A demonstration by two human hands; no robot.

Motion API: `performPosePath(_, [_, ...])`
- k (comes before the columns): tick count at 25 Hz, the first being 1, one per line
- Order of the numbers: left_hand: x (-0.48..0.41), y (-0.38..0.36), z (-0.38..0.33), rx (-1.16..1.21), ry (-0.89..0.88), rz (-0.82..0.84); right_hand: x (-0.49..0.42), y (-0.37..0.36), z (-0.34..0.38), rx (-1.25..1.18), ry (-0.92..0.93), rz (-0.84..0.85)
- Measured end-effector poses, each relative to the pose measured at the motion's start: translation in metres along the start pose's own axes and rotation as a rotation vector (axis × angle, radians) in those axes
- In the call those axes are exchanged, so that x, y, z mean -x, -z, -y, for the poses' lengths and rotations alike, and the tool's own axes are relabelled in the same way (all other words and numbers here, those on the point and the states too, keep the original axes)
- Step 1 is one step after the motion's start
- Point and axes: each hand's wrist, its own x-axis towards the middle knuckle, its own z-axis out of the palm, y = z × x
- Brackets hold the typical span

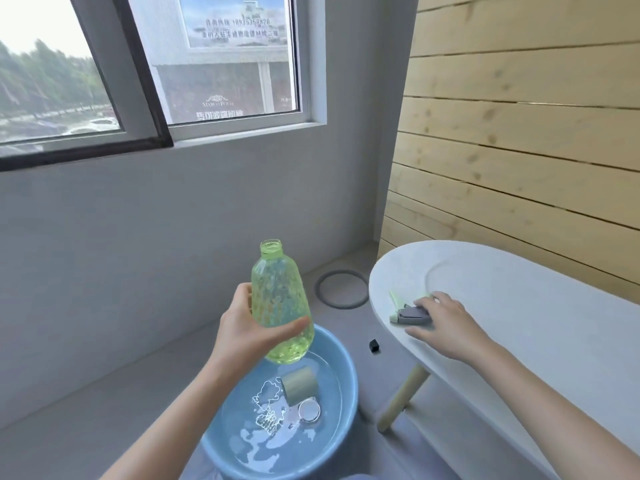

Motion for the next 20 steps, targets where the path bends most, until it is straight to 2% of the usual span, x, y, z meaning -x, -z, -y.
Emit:
performPosePath(3, [-0.003,-0.005,-0.008,-0.015,0.004,0.007,-0.008,-0.003,-0.005,0.006,0.030,-0.069])
performPosePath(12, [-0.011,-0.012,-0.024,-0.016,0.008,0.006,-0.014,-0.001,-0.009,-0.045,0.054,-0.118])
performPosePath(17, [-0.009,-0.004,-0.031,0.016,0.001,-0.010,0.001,0.034,0.026,-0.321,0.200,-0.266])
performPosePath(20, [-0.005,0.004,-0.035,0.039,-0.001,-0.026,0.013,0.071,0.066,-0.629,0.260,-0.243])
